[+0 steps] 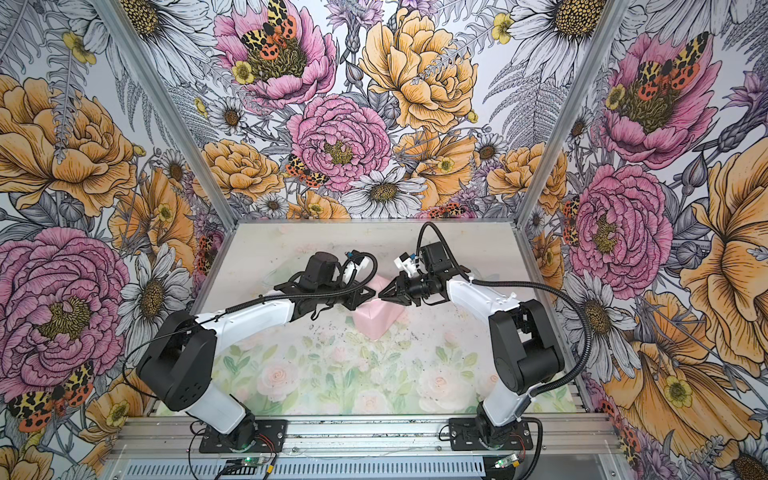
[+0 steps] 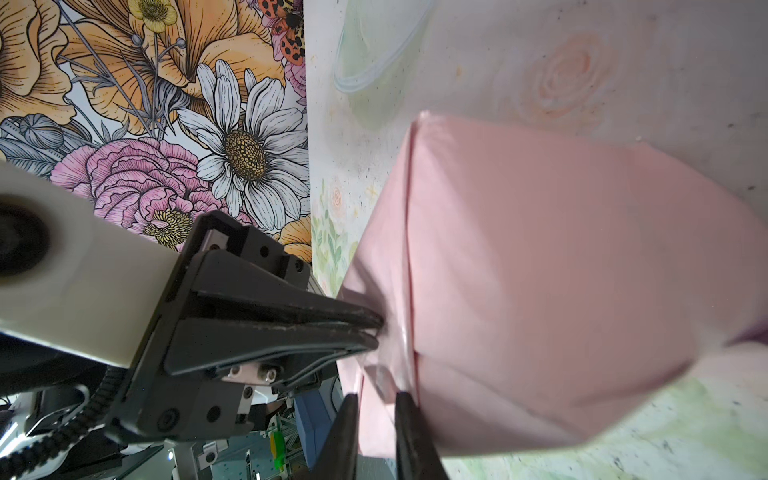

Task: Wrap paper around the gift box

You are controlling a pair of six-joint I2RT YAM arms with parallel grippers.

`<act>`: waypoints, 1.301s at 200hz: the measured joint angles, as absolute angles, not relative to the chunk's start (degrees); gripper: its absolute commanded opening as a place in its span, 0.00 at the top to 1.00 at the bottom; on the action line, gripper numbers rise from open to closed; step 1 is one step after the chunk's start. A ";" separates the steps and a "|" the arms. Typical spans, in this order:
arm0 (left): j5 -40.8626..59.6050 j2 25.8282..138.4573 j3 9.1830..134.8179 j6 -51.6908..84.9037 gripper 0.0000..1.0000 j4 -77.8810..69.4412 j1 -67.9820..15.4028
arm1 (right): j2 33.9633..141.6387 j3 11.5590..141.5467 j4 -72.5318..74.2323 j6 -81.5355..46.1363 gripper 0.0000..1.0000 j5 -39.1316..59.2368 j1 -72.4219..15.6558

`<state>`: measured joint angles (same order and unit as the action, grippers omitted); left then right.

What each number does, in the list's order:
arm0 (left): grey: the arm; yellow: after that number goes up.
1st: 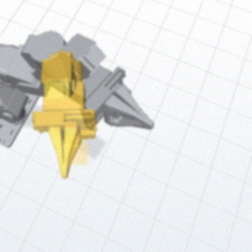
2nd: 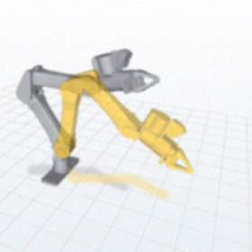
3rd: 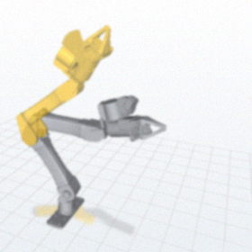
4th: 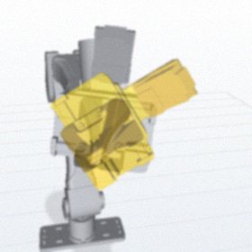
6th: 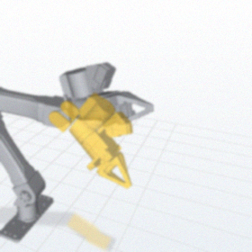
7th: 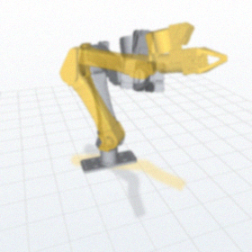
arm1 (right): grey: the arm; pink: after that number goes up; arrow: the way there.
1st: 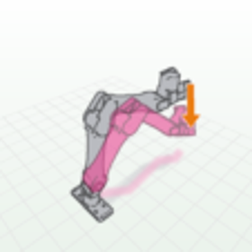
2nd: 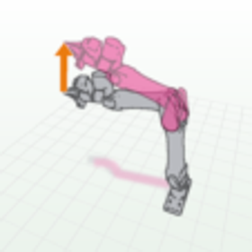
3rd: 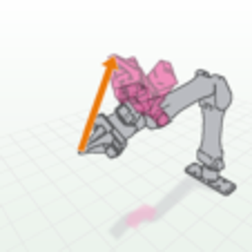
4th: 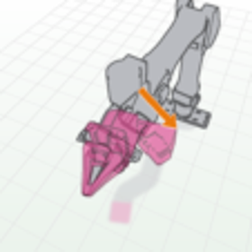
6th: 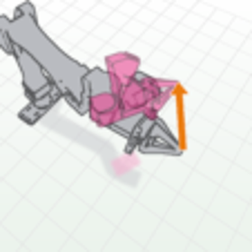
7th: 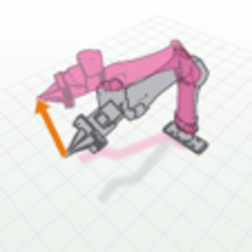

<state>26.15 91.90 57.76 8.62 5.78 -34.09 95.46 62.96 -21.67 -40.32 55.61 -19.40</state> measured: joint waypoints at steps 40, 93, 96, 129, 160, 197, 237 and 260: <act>26.92 91.90 57.58 8.88 0.89 5.17 -33.36 | 95.46 62.96 -21.82 -40.69 0.79 55.79 -19.25; 29.82 91.98 56.45 11.25 0.90 1.06 -31.05 | 95.46 62.96 -22.02 -41.10 0.79 56.03 -19.14; 29.95 92.01 56.45 11.29 0.90 0.78 -30.96 | 95.46 62.96 -22.00 -41.12 0.79 56.01 -19.14; 32.27 92.25 56.45 12.73 0.90 -2.48 -30.83 | 95.46 62.96 -22.04 -41.15 0.79 56.18 -19.03; 35.07 92.66 56.45 13.87 0.91 -5.21 -30.83 | 95.46 62.96 -22.09 -41.15 0.80 56.18 -19.03; 37.78 94.30 56.45 14.87 0.91 -6.83 -30.83 | 95.46 62.96 -22.24 -41.15 0.80 56.16 -19.03; 39.66 95.15 56.45 15.07 0.92 -6.81 -30.89 | 95.46 62.96 -22.44 -41.17 0.80 56.23 -18.81; 40.42 95.15 56.45 15.05 0.91 -6.83 -31.20 | 95.46 62.96 -22.46 -41.21 0.80 56.25 -18.79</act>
